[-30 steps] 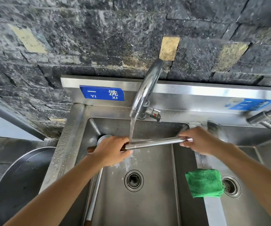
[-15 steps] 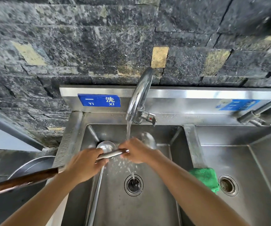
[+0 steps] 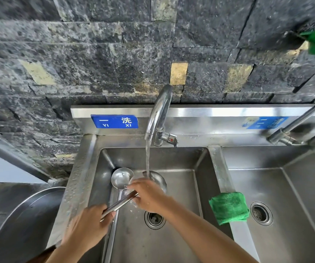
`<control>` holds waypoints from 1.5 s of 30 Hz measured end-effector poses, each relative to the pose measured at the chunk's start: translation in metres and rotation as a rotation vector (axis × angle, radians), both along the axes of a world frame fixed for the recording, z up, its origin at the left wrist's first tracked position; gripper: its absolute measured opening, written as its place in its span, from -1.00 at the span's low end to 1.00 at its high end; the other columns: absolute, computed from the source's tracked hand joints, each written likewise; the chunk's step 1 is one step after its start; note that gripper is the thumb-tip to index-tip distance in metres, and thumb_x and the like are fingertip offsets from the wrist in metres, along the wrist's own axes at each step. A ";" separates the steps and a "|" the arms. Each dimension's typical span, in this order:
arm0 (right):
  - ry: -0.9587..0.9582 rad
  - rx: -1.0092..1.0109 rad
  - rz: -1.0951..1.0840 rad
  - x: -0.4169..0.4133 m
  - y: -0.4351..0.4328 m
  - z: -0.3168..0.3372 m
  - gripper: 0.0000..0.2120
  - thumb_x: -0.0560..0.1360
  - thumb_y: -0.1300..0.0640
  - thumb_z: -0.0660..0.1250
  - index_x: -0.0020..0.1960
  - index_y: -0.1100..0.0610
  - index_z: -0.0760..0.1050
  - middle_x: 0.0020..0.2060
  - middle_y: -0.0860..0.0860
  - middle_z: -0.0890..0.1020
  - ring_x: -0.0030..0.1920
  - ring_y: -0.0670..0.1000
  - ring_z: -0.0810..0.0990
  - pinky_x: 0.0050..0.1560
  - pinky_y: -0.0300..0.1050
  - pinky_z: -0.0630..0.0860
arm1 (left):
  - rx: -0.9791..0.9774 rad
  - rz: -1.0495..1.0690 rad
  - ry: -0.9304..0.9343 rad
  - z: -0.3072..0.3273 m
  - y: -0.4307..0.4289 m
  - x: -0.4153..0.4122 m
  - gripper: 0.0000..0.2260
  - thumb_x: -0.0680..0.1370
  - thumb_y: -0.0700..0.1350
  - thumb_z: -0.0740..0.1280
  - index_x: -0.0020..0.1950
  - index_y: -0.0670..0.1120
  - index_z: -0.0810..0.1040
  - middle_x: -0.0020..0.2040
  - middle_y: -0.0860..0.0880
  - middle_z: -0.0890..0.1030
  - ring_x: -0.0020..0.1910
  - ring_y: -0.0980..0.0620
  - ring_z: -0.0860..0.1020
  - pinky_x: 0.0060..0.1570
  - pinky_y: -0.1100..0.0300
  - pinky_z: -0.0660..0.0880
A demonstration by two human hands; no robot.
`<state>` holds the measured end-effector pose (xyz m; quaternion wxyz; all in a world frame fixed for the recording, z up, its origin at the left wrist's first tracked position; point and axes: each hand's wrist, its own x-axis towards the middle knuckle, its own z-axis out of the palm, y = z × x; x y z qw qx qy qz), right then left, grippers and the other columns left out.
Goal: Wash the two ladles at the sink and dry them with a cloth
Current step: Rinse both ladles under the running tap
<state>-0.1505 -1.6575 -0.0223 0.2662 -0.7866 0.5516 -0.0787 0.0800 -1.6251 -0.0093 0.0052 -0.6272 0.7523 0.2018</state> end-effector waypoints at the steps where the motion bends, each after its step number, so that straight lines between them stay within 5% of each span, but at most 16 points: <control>1: -0.016 -0.013 -0.015 -0.001 0.004 -0.002 -0.72 0.52 0.19 0.36 0.22 0.07 0.60 0.21 -0.01 0.64 0.31 0.03 0.54 0.44 0.06 0.40 | 0.018 0.021 -0.011 0.001 0.003 -0.005 -0.65 0.52 0.25 0.21 -0.30 0.01 0.43 -0.43 0.01 0.51 -0.42 0.09 0.50 -0.42 0.13 0.43; 5: -0.071 0.040 -0.104 -0.004 0.027 -0.007 -0.58 0.53 0.20 0.26 0.37 0.10 0.53 0.36 0.03 0.58 0.39 0.03 0.49 0.47 -0.09 0.35 | 0.202 0.127 0.035 0.005 0.013 -0.028 -0.59 0.60 0.15 0.18 -0.34 -0.07 0.45 -0.52 0.01 0.45 -0.53 0.11 0.45 -0.47 0.17 0.35; 7: -0.087 0.071 -0.143 -0.002 0.041 -0.008 -0.60 0.54 0.19 0.25 0.37 0.12 0.53 0.34 0.04 0.58 0.36 0.05 0.51 0.43 -0.10 0.39 | 0.391 0.284 0.239 0.001 0.020 -0.038 -0.61 0.64 0.08 0.17 -0.28 -0.10 0.52 -0.55 0.03 0.43 -0.62 0.06 0.44 -0.55 0.22 0.35; 10: -0.148 0.203 -0.271 0.007 0.065 -0.008 -0.73 0.56 0.12 0.25 0.21 0.13 0.58 0.16 0.05 0.64 0.18 0.08 0.61 0.21 -0.02 0.54 | 0.678 0.629 0.611 -0.011 0.032 -0.052 -0.63 0.67 -0.01 0.14 -0.17 -0.21 0.52 -0.53 -0.04 0.39 -0.68 0.01 0.31 -0.63 0.29 0.19; 14: -0.238 0.636 -0.421 0.020 0.088 0.000 -0.82 0.56 0.03 0.27 -0.03 0.11 0.58 -0.01 0.11 0.68 0.01 0.08 0.66 0.10 0.07 0.63 | 0.929 0.930 0.786 -0.020 0.037 -0.077 -0.61 0.68 -0.02 0.07 -0.22 -0.18 0.50 -0.52 -0.01 0.36 -0.67 0.07 0.27 -0.62 0.38 0.19; 17: -0.462 0.830 -0.589 0.022 0.114 0.006 -0.64 0.62 -0.09 0.20 -0.09 0.16 0.59 -0.10 0.11 0.70 -0.15 0.05 0.72 -0.09 -0.03 0.71 | 0.962 1.096 0.927 -0.022 0.043 -0.094 -0.63 0.66 -0.10 0.09 -0.29 -0.21 0.43 -0.57 -0.05 0.35 -0.70 0.06 0.31 -0.68 0.35 0.28; 20: -0.647 0.926 -0.696 0.019 0.143 0.019 -0.48 0.63 -0.18 0.19 0.03 0.28 0.63 -0.09 0.17 0.73 -0.21 0.04 0.75 -0.26 -0.18 0.66 | 0.966 1.162 0.997 -0.018 0.061 -0.103 -0.70 0.64 -0.10 0.12 -0.22 -0.19 0.45 -0.47 -0.09 0.41 -0.55 -0.03 0.42 -0.46 0.19 0.45; 22: -0.734 0.953 -0.727 0.017 0.157 0.027 -0.54 0.60 -0.14 0.27 0.01 0.28 0.64 -0.15 0.14 0.75 -0.25 0.02 0.75 -0.26 -0.18 0.66 | 0.985 1.203 1.082 -0.016 0.066 -0.107 -0.70 0.64 -0.12 0.10 -0.26 -0.18 0.40 -0.56 -0.06 0.38 -0.66 0.02 0.39 -0.60 0.31 0.39; 28: -0.865 0.909 -0.804 0.024 0.184 0.057 -0.67 0.49 0.04 0.47 0.11 0.25 0.55 -0.16 0.15 0.71 -0.21 0.07 0.73 -0.20 -0.10 0.67 | 1.055 1.107 1.182 -0.017 0.068 -0.112 -0.63 0.66 -0.23 -0.05 -0.32 -0.19 0.33 -0.66 -0.04 0.28 -0.78 0.08 0.27 -0.71 0.45 0.19; 35: -0.939 0.870 -0.891 0.017 0.202 0.077 -0.63 0.46 0.27 0.47 0.22 0.35 0.51 -0.10 0.19 0.68 -0.13 0.05 0.71 -0.15 -0.18 0.62 | 1.068 1.024 1.247 -0.013 0.085 -0.124 -0.72 0.67 -0.18 0.05 -0.21 -0.21 0.36 -0.49 -0.11 0.40 -0.58 0.03 0.41 -0.54 0.24 0.42; 40: -1.313 0.843 -0.921 -0.024 0.229 0.089 -0.86 0.57 0.28 0.31 -0.08 0.36 0.56 -0.29 0.18 0.60 -0.37 0.03 0.58 -0.36 -0.17 0.55 | 1.041 0.949 1.184 0.002 0.090 -0.141 -0.89 0.59 -0.21 0.33 -0.01 -0.27 0.49 -0.14 -0.26 0.61 -0.23 -0.13 0.62 -0.45 0.08 0.59; 45: -1.754 1.027 -1.016 -0.063 0.260 0.089 -0.77 0.50 0.23 0.25 0.08 0.34 0.52 -0.24 0.16 0.59 -0.39 0.03 0.60 -0.38 -0.16 0.58 | 0.999 0.772 1.121 0.014 0.089 -0.174 -0.84 0.47 -0.17 0.48 -0.06 -0.22 0.58 -0.14 -0.20 0.71 -0.26 -0.05 0.69 -0.38 0.14 0.59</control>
